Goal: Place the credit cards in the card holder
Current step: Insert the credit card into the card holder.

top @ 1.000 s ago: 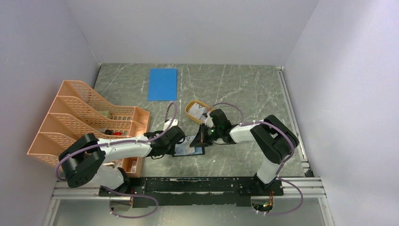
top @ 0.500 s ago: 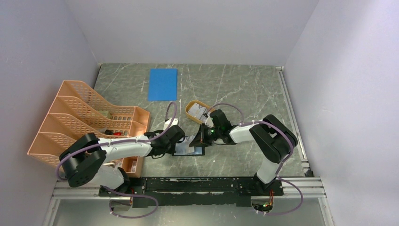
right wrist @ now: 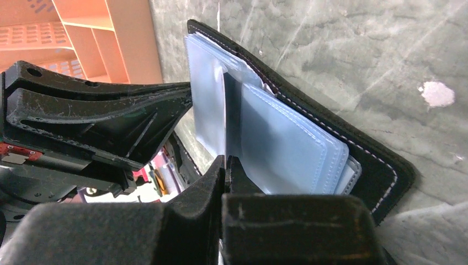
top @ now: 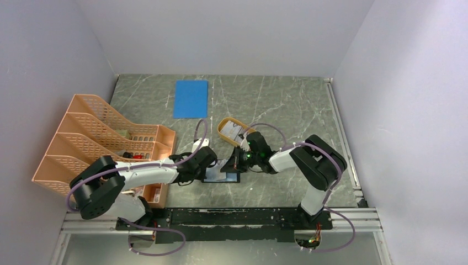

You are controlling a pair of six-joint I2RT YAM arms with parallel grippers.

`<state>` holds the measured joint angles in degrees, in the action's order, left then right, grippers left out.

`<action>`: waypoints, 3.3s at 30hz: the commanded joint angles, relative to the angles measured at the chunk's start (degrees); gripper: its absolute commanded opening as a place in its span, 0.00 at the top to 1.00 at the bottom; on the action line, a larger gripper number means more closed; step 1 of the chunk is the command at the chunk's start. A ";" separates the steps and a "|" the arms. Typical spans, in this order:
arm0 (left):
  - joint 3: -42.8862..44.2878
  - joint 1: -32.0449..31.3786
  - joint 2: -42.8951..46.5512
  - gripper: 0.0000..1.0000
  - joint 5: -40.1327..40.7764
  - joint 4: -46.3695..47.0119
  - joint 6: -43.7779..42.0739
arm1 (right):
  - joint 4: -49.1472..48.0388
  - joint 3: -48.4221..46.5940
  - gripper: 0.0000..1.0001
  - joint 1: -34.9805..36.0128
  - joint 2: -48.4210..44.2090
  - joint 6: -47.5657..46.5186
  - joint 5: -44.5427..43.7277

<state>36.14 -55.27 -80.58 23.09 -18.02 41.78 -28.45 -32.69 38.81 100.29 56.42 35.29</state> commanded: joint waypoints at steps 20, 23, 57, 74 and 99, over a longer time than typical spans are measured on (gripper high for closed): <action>-4.70 0.13 -0.80 0.95 -6.67 2.38 1.64 | -5.00 3.28 0.85 4.22 0.33 1.40 -7.43; -4.93 0.13 -0.18 0.95 -6.64 2.46 1.64 | -2.80 3.06 0.68 4.23 -1.54 1.03 -7.93; -8.88 0.10 9.56 0.95 -9.32 8.36 1.35 | 34.18 -13.83 0.48 9.88 -6.01 -9.23 -27.77; -8.50 0.08 8.71 0.95 -8.48 8.42 1.35 | 41.91 -17.73 0.33 10.12 -7.02 -14.26 -34.97; -8.41 5.55 4.68 0.95 -29.71 34.21 4.44 | 34.54 -11.93 0.32 8.75 -8.67 -9.73 -33.83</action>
<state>28.95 -51.40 -72.75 0.43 8.29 44.34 7.31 -46.26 47.97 91.66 45.25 0.49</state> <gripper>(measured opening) 0.053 0.679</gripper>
